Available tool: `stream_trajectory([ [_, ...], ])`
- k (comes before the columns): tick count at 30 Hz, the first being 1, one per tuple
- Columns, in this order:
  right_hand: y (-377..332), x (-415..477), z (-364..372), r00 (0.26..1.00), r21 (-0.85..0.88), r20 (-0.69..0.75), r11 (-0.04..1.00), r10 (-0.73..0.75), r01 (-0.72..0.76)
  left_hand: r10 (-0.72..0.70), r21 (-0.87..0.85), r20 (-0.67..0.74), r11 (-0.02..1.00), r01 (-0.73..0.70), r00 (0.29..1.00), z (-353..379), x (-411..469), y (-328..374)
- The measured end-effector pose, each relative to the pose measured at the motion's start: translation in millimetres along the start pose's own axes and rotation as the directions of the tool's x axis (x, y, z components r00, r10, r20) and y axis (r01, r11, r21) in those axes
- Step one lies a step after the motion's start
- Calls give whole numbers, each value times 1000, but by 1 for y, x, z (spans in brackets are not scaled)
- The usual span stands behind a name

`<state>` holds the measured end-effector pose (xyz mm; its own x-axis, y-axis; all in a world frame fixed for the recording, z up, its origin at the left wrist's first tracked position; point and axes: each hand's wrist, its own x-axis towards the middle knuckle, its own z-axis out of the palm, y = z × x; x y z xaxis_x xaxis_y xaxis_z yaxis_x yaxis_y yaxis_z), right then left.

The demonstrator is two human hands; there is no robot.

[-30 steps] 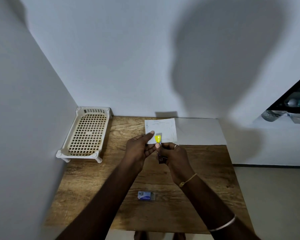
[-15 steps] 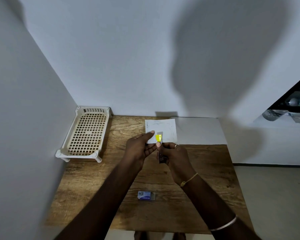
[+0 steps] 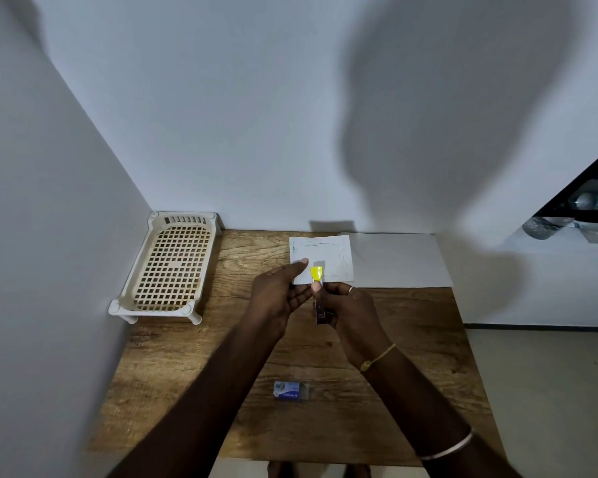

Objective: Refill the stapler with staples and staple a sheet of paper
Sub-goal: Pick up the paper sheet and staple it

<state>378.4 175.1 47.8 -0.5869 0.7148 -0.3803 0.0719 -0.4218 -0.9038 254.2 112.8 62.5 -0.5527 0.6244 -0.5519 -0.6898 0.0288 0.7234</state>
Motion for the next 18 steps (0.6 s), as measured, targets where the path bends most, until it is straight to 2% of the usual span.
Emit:
stream_trajectory([
  [18,8,6,5,998,-23,-60,999,26,-27,-29,-22,29,999,29,999,0,-3,-5],
])
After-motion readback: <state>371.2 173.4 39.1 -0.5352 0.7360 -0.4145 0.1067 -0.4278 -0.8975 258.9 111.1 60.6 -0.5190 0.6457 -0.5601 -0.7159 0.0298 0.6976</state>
